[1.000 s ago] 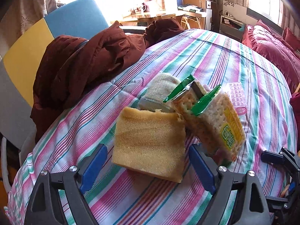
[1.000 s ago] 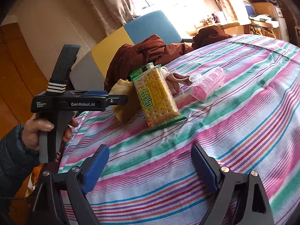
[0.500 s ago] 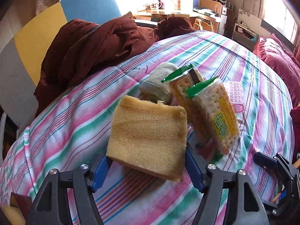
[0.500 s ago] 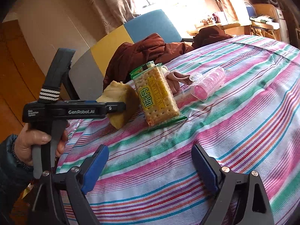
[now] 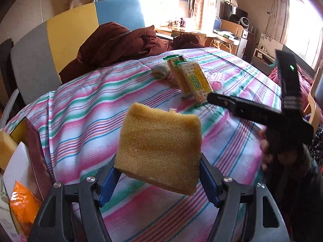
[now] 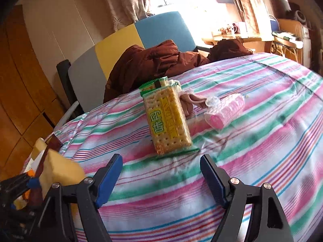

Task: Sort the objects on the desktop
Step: 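Grasp the WEIDAN cracker pack with the right tool while the left tool holds the sponge, then carry the cracker pack and yellow sponge over the gold tray and open the right tool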

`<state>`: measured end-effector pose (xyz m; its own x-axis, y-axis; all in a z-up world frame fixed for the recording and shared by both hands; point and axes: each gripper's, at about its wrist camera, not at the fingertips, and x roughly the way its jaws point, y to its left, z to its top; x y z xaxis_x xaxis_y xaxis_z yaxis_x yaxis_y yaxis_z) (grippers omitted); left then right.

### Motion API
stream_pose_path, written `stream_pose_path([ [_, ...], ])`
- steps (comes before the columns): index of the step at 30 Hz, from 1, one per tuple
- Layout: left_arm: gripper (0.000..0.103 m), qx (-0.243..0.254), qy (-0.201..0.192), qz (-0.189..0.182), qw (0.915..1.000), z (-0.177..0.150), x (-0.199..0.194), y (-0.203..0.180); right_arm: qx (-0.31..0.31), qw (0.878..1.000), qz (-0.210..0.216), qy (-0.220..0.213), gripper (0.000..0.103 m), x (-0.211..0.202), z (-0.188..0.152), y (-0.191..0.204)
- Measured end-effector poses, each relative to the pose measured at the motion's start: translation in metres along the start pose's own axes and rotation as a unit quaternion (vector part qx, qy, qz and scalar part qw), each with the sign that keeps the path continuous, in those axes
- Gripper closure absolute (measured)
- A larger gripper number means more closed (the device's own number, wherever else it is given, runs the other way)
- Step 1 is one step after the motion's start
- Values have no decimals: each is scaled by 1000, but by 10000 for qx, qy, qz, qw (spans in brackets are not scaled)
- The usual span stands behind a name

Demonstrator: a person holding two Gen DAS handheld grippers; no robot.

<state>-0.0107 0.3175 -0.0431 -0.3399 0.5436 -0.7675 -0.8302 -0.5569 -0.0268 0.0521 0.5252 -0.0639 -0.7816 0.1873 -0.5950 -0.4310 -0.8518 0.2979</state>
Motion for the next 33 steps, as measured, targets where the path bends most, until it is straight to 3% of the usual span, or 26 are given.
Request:
stream_pose_path([
  [8,29,-48,-205,-101,9997,-15,7,0,-648,9943,-777,347,24,44,32,12],
  [10,29,-90,-258,-120,9996,-15,9,1,-766,9923,-878,414,31,51,34,15],
  [12,29,-158,-272,-176,9994,-14,12,4,-864,9907,-948,464,53,55,34,19],
  [15,28,-206,-283,-226,9991,-14,15,4,-934,9895,-1006,443,55,52,31,22],
  [25,30,-354,-470,-261,9979,-21,13,4,-677,9951,-508,507,55,14,1,25],
  [33,30,-372,-749,-308,9960,-31,-23,-3,-632,9963,104,569,55,-19,-26,49],
])
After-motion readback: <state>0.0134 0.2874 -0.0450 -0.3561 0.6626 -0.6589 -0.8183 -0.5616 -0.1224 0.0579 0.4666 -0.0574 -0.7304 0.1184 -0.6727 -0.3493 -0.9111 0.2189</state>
